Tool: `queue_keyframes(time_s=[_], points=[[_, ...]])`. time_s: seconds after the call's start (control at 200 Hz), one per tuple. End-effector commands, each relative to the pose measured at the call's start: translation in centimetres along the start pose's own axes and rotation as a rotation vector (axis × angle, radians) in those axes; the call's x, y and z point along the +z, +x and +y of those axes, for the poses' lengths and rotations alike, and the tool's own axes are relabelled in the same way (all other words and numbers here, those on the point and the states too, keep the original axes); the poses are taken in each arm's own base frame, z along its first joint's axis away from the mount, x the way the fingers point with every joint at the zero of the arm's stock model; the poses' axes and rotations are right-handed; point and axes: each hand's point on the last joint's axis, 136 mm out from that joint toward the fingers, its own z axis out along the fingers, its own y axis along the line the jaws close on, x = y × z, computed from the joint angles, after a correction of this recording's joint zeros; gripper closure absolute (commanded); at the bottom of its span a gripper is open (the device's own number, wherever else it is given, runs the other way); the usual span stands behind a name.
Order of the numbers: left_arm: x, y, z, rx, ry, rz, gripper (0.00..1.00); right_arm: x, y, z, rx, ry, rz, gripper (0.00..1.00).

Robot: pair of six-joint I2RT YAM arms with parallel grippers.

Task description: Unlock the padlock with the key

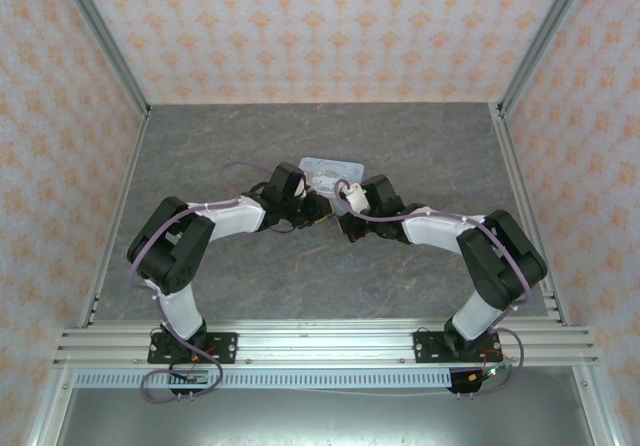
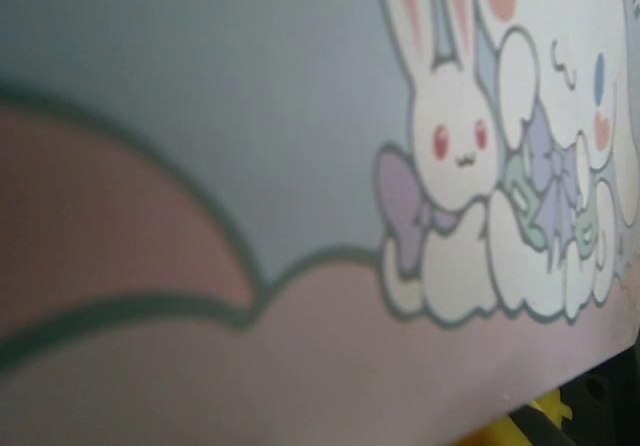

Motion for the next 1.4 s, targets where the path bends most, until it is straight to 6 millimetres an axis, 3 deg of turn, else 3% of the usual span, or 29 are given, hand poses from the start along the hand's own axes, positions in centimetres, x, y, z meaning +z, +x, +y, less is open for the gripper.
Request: queue_keyframes(time_s=[0.0,0.2,0.626,1.006,1.391], points=[[-0.9,0.1,-1.1,0.013,0.028,0.002,0.81,0.0,-2.0,0.6,-0.028,-0.021,-0.061,1.0],[-1.1,0.1,-1.3,0.017,0.036,0.006,0.81,0.2,-2.1,0.8,-0.023,-0.041,-0.072,1.0],[-1.3,0.5,-2.0,0.016,0.061,0.028,0.81,-1.3,-4.9,0.7,0.016,-0.095,-0.208,1.0],[-1.6,0.5,-2.9,-0.021,0.093,0.029,0.81,-0.4,-4.4,-0.2,0.019,-0.059,-0.222,1.0],[-1.8,1.0,-3.1,-0.031,0.078,0.053,0.81,-0.6,-6.1,-0.5,-0.006,-0.044,-0.308,1.0]])
